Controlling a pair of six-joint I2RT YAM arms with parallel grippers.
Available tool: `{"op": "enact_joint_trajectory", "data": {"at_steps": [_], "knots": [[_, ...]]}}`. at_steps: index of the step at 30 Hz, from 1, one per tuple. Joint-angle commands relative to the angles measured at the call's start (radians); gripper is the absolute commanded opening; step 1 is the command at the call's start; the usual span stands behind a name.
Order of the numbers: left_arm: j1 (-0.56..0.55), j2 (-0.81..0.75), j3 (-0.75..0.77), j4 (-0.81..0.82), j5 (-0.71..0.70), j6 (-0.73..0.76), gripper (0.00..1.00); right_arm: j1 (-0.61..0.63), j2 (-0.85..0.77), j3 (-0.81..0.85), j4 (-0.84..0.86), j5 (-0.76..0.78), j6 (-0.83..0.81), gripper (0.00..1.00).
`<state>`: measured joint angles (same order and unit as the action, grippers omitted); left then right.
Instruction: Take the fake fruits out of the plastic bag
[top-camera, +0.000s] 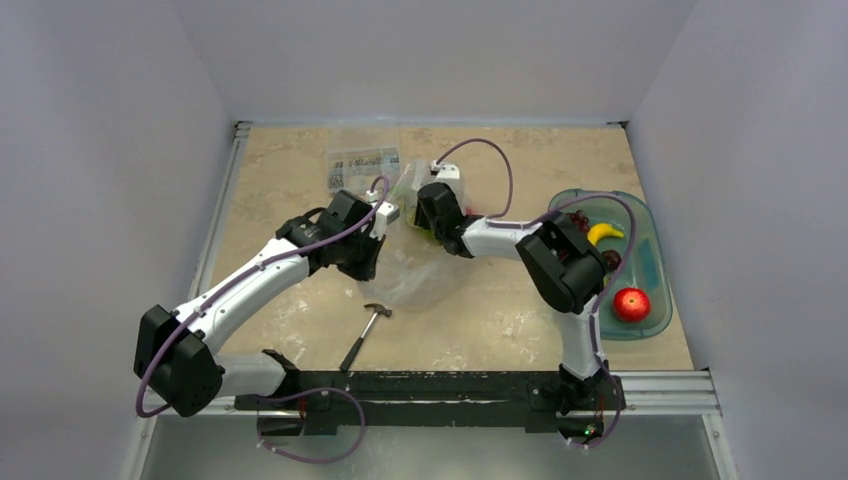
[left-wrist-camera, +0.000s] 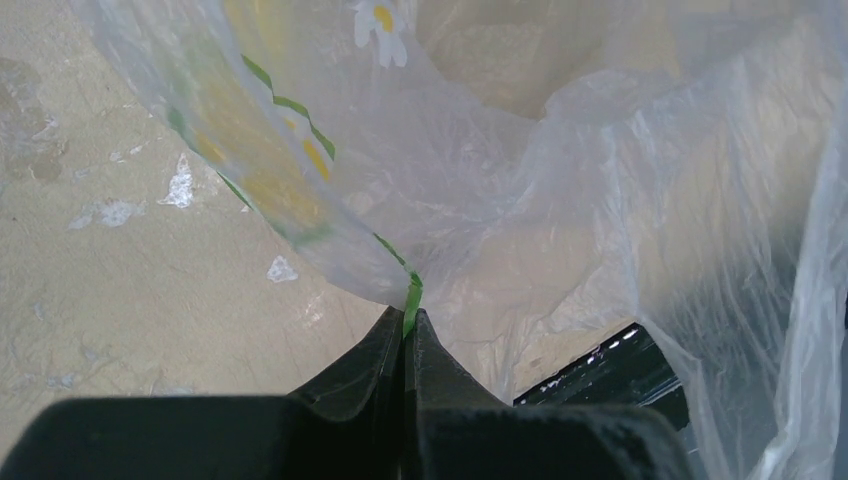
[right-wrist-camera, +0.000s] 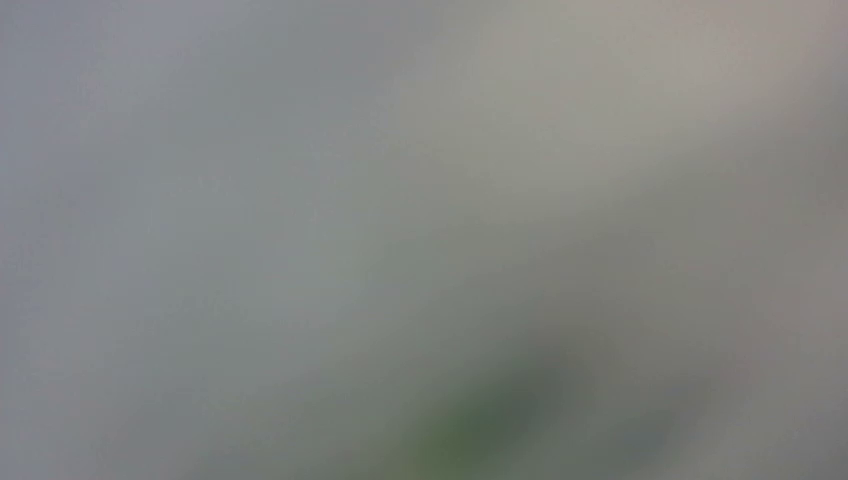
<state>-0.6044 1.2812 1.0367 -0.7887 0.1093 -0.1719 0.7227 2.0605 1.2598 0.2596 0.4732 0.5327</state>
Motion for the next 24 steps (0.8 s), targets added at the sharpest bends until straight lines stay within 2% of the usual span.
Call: {"op": "enact_joint_trajectory", "data": {"at_steps": [1, 2, 13, 24], "knots": [[-0.006, 0.003, 0.023, 0.008, 0.012, 0.014, 0.00, 0.008, -0.140, -0.082, 0.045, -0.127, -0.034, 0.03], [-0.006, 0.004, 0.024, 0.009, 0.011, 0.014, 0.00, 0.008, -0.171, -0.097, 0.049, -0.142, -0.032, 0.00], [-0.005, 0.021, 0.028, 0.004, 0.020, 0.012, 0.00, 0.007, -0.387, -0.238, 0.118, -0.282, -0.025, 0.00], [-0.005, 0.022, 0.028, 0.002, 0.022, 0.011, 0.00, 0.007, -0.515, -0.303, 0.129, -0.410, 0.001, 0.00]]}}
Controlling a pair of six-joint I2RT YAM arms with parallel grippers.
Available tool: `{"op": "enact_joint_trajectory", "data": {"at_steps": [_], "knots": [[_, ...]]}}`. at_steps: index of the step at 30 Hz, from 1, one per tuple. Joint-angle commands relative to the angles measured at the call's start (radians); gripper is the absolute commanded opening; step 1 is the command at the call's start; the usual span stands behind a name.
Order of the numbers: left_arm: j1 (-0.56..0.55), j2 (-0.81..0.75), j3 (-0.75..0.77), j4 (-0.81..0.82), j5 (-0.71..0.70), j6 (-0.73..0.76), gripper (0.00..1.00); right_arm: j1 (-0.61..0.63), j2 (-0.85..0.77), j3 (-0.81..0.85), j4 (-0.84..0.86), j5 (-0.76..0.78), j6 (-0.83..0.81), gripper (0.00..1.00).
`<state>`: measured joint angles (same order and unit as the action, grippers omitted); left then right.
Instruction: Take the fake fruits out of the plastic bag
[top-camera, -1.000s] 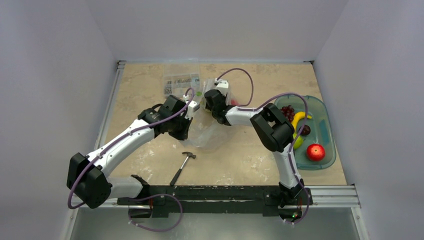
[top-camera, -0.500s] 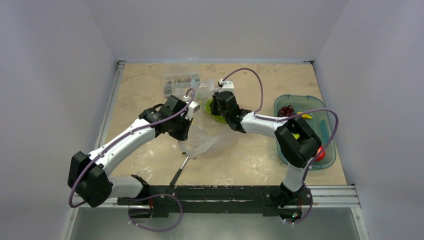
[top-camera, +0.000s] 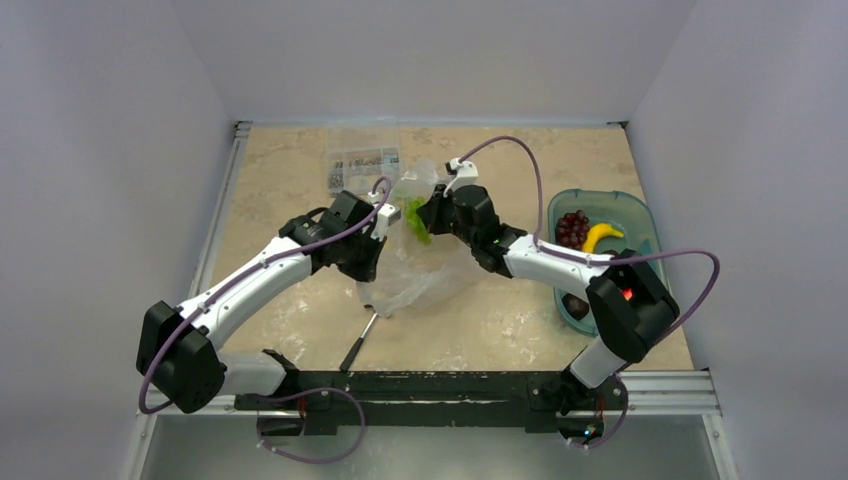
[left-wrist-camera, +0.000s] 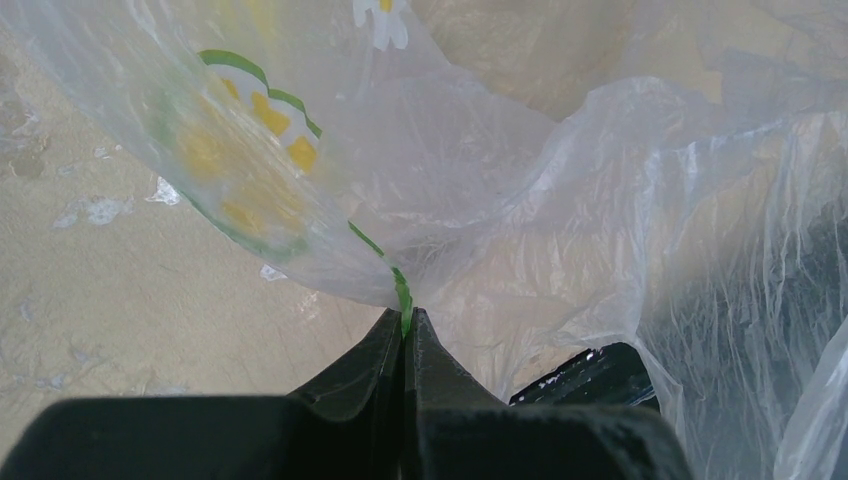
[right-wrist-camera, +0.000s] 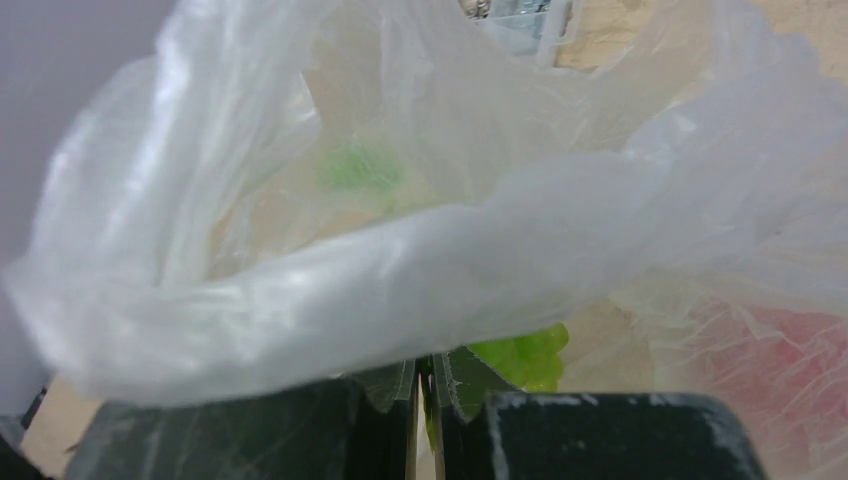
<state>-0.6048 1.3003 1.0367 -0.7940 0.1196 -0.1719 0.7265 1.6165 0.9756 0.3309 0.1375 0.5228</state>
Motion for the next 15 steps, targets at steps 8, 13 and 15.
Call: {"op": "enact_joint_trajectory", "data": {"at_steps": [8, 13, 15], "knots": [[-0.005, -0.004, 0.029, 0.007, 0.007, 0.008, 0.00, 0.003, -0.185, -0.082, 0.075, -0.188, 0.015, 0.00], [-0.005, -0.007, 0.029, 0.007, 0.006, 0.008, 0.00, 0.004, -0.254, -0.115, 0.074, -0.235, 0.010, 0.00], [-0.005, -0.006, 0.030, 0.007, 0.008, 0.008, 0.00, 0.004, -0.285, -0.124, 0.074, -0.239, 0.011, 0.00]]}}
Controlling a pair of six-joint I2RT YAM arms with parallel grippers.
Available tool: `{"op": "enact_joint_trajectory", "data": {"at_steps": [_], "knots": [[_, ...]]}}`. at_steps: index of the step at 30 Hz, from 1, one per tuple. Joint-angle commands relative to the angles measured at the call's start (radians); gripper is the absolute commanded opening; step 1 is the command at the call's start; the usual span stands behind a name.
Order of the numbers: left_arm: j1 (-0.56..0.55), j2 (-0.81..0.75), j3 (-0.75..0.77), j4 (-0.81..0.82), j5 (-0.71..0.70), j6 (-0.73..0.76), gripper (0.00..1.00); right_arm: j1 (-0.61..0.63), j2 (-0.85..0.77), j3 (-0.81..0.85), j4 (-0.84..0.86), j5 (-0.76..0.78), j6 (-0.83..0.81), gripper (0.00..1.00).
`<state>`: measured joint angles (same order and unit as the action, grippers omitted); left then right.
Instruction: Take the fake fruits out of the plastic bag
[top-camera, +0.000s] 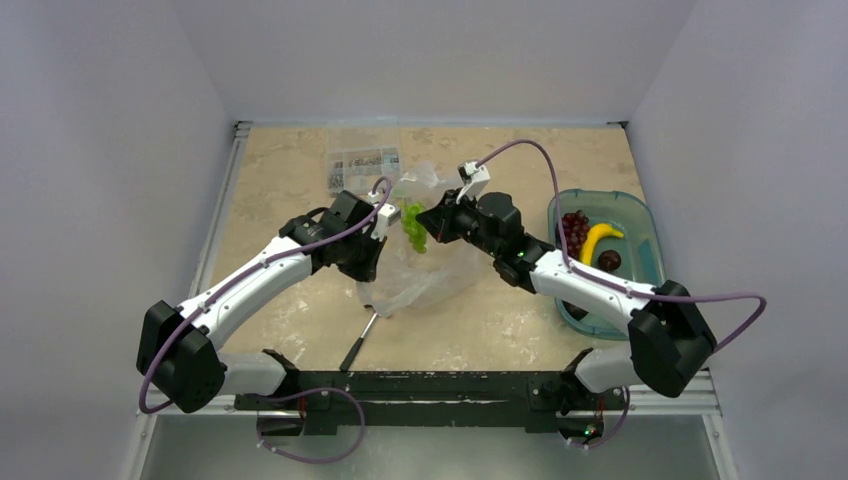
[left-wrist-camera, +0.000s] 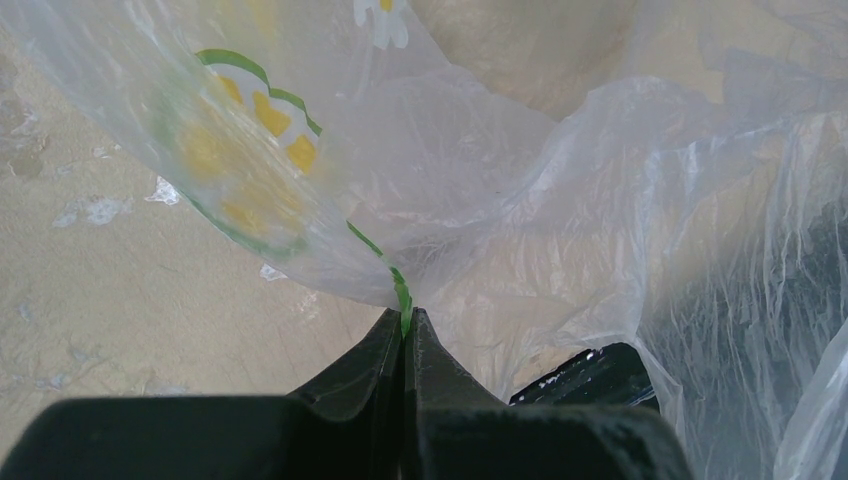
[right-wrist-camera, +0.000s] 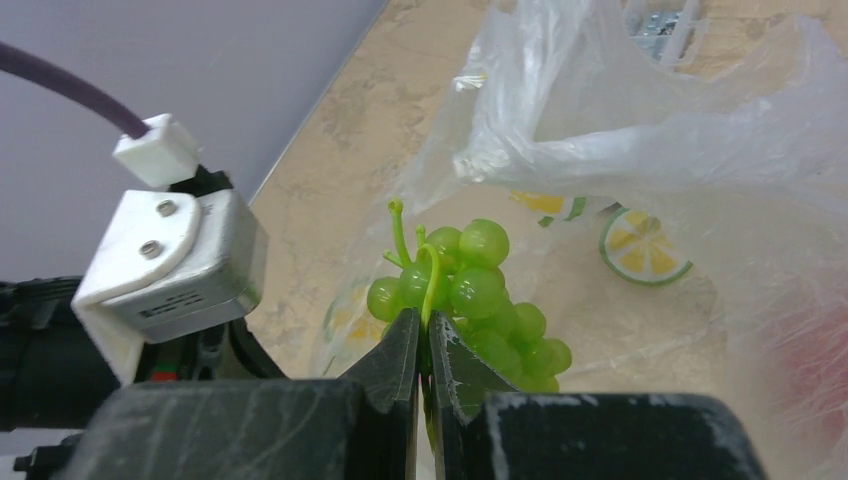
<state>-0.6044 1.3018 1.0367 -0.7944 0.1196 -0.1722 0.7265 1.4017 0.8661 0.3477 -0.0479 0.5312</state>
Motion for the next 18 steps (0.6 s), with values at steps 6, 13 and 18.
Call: {"op": "enact_joint_trajectory", "data": {"at_steps": [6, 13, 18], "knots": [[-0.005, -0.007, 0.029, 0.007, 0.007, 0.008, 0.00, 0.003, -0.159, -0.008, 0.021, 0.000, -0.025, 0.00], [-0.005, -0.009, 0.029, 0.006, 0.001, 0.008, 0.00, 0.003, -0.304, 0.004, -0.046, 0.104, -0.094, 0.00], [-0.006, -0.005, 0.031, 0.006, 0.007, 0.008, 0.00, 0.003, -0.420, 0.004, -0.092, 0.184, -0.127, 0.00]]}}
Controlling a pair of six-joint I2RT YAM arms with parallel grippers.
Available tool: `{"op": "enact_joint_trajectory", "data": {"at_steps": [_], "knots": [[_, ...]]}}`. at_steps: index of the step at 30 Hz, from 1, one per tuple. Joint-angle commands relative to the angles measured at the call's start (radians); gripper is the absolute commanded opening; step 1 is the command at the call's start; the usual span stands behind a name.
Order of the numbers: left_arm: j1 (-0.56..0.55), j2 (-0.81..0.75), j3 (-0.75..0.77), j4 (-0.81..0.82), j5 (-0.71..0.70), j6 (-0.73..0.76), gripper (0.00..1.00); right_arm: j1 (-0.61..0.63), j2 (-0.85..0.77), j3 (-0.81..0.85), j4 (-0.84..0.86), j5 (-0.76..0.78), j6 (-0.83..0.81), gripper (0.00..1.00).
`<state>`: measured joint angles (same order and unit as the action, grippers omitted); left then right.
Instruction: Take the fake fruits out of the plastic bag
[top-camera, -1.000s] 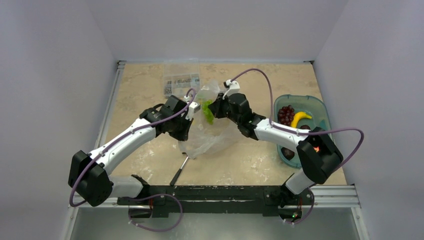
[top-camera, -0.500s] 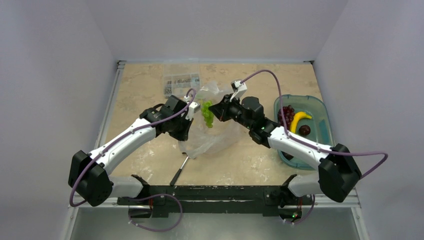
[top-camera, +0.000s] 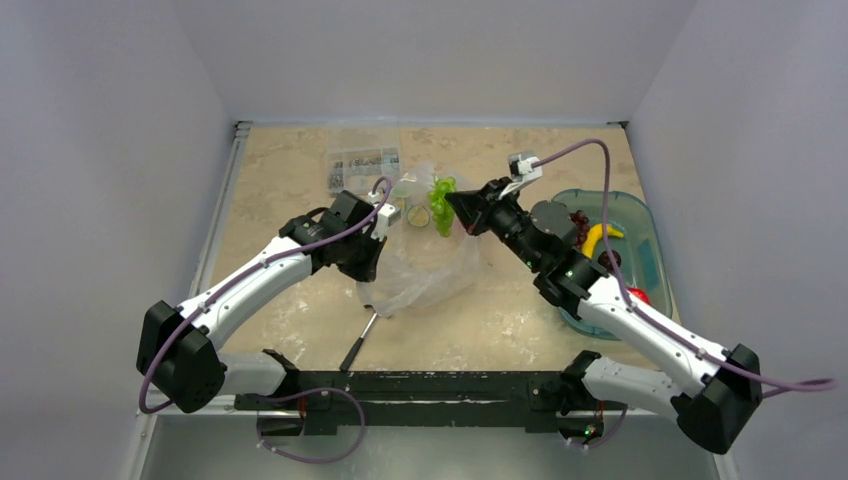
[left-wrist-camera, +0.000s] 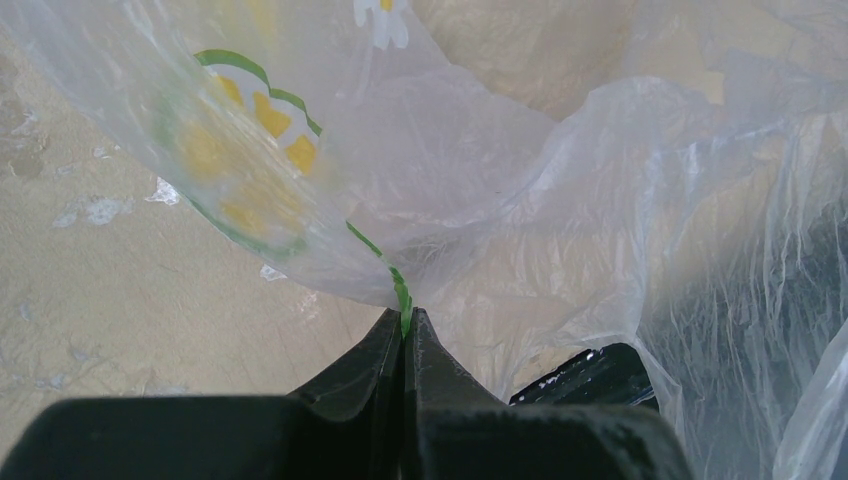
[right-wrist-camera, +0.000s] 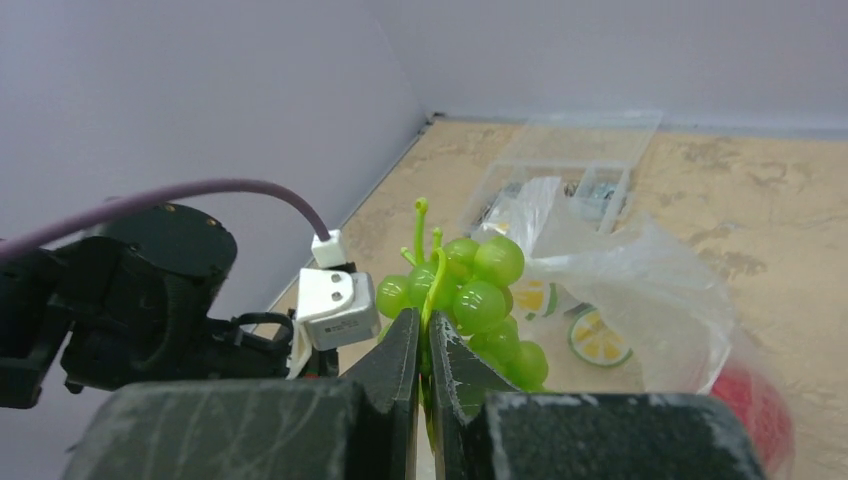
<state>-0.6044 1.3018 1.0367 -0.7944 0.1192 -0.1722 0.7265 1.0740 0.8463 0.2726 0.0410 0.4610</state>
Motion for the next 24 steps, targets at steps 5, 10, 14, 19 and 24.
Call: {"op": "enact_joint_trajectory", "data": {"at_steps": [5, 10, 14, 19, 24], "knots": [[-0.005, -0.002, 0.032, 0.006, 0.010, 0.008, 0.00, 0.004, -0.178, 0.022, -0.070, 0.265, -0.109, 0.00], [-0.005, -0.002, 0.031, 0.004, 0.008, 0.008, 0.00, 0.001, -0.209, 0.006, -0.148, 0.601, -0.107, 0.00], [-0.005, -0.002, 0.032, 0.006, 0.011, 0.007, 0.00, -0.019, -0.203, -0.003, -0.222, 0.856, -0.072, 0.00], [-0.006, -0.001, 0.032, 0.005, 0.016, 0.007, 0.00, -0.161, -0.128, 0.018, -0.380, 0.971, 0.001, 0.00], [-0.005, -0.004, 0.032, 0.004, 0.016, 0.007, 0.00, -0.331, -0.017, 0.071, -0.574, 1.032, 0.140, 0.00]]}}
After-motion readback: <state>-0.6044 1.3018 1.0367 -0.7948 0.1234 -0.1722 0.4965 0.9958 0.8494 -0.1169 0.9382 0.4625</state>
